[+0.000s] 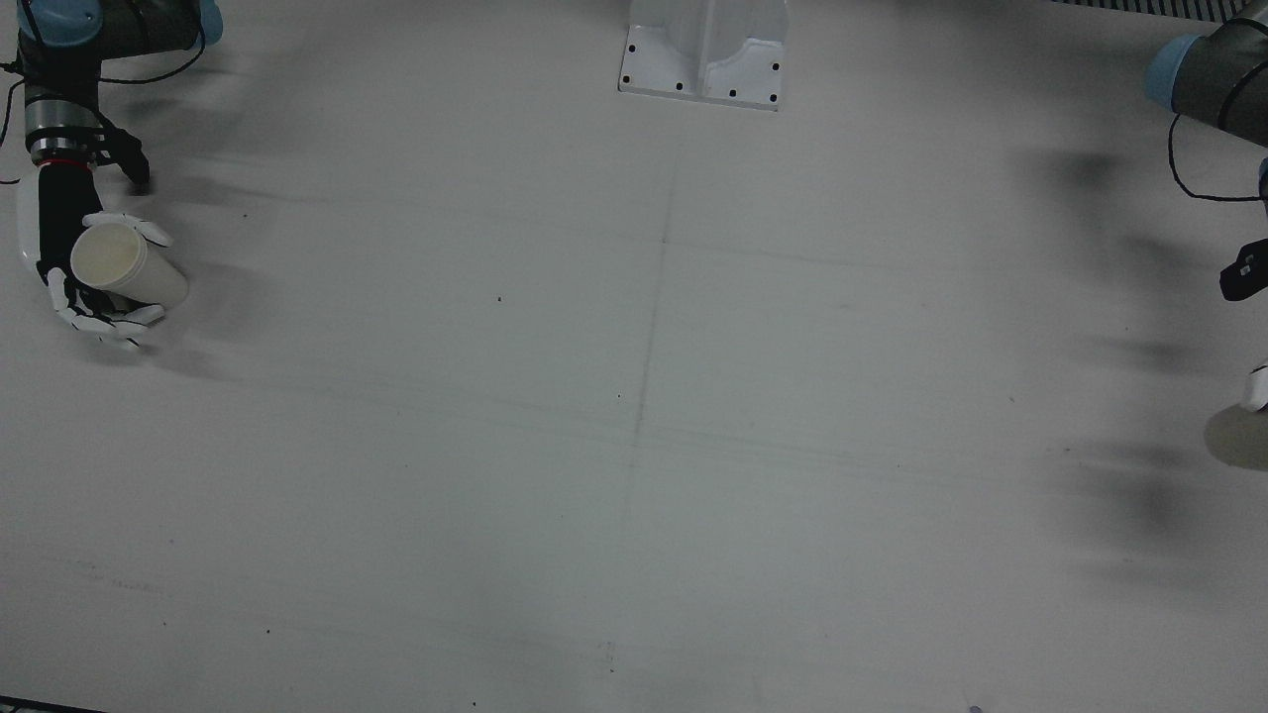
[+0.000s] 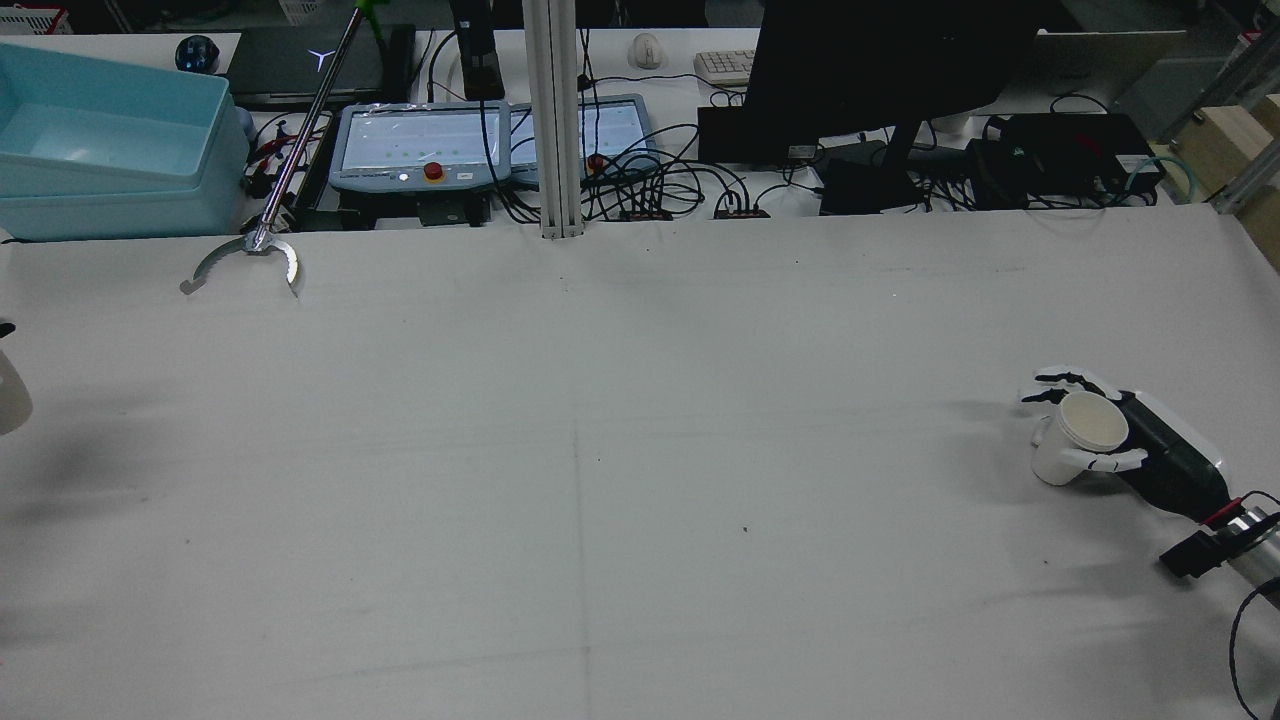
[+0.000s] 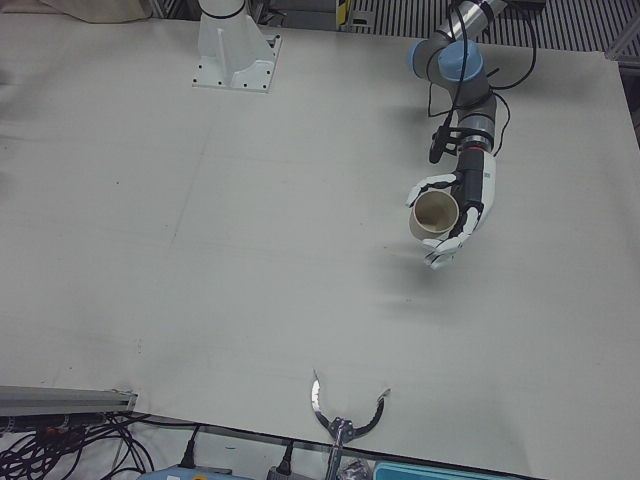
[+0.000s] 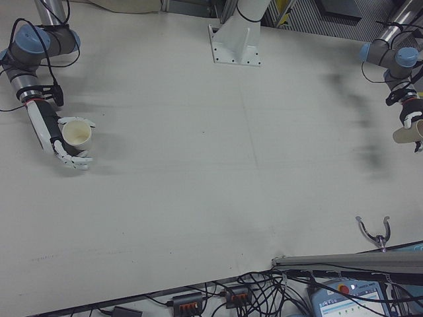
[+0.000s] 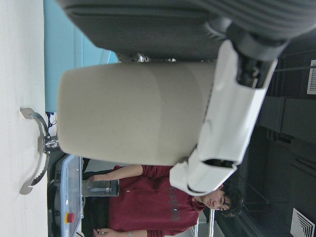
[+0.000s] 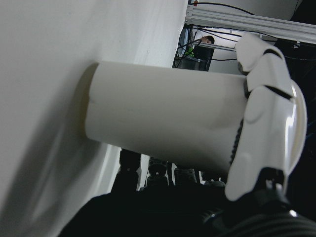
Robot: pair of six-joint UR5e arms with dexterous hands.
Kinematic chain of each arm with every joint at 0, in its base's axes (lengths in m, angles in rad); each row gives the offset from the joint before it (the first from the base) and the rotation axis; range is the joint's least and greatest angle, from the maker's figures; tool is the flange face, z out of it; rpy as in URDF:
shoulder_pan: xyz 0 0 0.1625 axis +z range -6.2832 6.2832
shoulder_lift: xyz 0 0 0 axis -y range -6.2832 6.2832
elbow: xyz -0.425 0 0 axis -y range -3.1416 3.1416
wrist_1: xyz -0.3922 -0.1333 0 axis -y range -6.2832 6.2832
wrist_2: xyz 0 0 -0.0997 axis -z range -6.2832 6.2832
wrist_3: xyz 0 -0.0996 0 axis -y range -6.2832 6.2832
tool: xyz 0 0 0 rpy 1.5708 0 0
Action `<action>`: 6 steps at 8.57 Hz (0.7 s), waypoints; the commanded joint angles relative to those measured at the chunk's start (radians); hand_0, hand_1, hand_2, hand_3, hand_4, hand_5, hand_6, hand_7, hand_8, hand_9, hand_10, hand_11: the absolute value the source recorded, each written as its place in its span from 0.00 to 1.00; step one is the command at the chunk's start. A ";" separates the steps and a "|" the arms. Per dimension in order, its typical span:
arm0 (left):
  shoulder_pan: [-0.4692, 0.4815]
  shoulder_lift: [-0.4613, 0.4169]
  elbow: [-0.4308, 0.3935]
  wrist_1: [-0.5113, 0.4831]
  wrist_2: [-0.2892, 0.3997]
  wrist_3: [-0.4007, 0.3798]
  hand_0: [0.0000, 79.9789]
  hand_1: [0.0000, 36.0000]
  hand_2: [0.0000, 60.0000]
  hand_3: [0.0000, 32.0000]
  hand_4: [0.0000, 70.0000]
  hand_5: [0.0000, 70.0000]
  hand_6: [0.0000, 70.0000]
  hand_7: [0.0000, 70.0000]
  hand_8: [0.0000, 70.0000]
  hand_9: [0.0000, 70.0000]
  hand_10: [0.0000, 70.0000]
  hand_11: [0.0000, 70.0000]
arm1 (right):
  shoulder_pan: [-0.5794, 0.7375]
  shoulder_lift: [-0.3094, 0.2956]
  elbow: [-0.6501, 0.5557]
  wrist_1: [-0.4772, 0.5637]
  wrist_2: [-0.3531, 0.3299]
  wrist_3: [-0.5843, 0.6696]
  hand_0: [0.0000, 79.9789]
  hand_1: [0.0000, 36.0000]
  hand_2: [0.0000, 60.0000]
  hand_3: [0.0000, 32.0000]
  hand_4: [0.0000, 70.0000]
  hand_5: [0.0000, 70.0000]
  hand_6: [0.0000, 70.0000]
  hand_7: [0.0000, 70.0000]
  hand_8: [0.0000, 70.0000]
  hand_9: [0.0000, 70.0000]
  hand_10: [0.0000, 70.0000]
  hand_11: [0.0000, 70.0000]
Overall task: Pour water
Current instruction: 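Close the right hand around the white paper cup, then lift the white cup with the right hand and raise it high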
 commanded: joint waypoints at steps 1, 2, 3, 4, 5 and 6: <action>0.000 0.004 0.000 -0.006 0.001 0.000 1.00 1.00 1.00 0.00 0.20 0.31 0.27 0.58 0.18 0.31 0.20 0.35 | -0.002 0.004 0.000 0.000 0.000 0.001 0.67 0.64 0.54 0.00 0.09 0.71 0.52 0.49 0.34 0.46 0.58 0.84; 0.000 0.004 0.000 -0.006 -0.001 0.000 1.00 1.00 1.00 0.00 0.20 0.31 0.27 0.58 0.18 0.31 0.20 0.35 | -0.002 0.004 0.002 0.001 0.000 0.008 0.65 0.65 0.70 0.00 0.07 0.74 0.60 0.65 0.44 0.60 0.61 0.89; 0.000 0.004 0.000 -0.008 -0.001 0.000 1.00 1.00 1.00 0.00 0.20 0.31 0.27 0.58 0.18 0.30 0.20 0.35 | -0.002 0.004 0.002 -0.002 0.002 0.027 0.65 0.65 0.70 0.00 0.07 0.72 0.65 0.74 0.49 0.66 0.64 0.93; -0.002 0.004 0.000 -0.006 -0.001 0.000 1.00 1.00 1.00 0.00 0.20 0.31 0.27 0.58 0.18 0.30 0.20 0.35 | -0.002 0.004 0.002 -0.002 0.002 0.035 0.66 0.69 0.75 0.00 0.06 0.73 0.68 0.78 0.51 0.69 0.67 0.98; -0.002 0.004 -0.002 -0.008 -0.001 0.000 1.00 1.00 1.00 0.00 0.20 0.31 0.27 0.58 0.18 0.30 0.19 0.35 | -0.002 0.004 0.005 -0.002 0.011 0.039 0.66 0.77 0.96 0.00 0.05 0.72 0.71 0.83 0.54 0.72 0.72 1.00; -0.002 0.004 -0.003 -0.008 -0.001 0.000 1.00 1.00 1.00 0.00 0.21 0.31 0.27 0.58 0.18 0.30 0.19 0.35 | -0.002 0.004 0.018 -0.002 0.027 0.054 0.65 0.87 1.00 0.00 0.05 0.76 0.76 0.89 0.57 0.76 0.77 1.00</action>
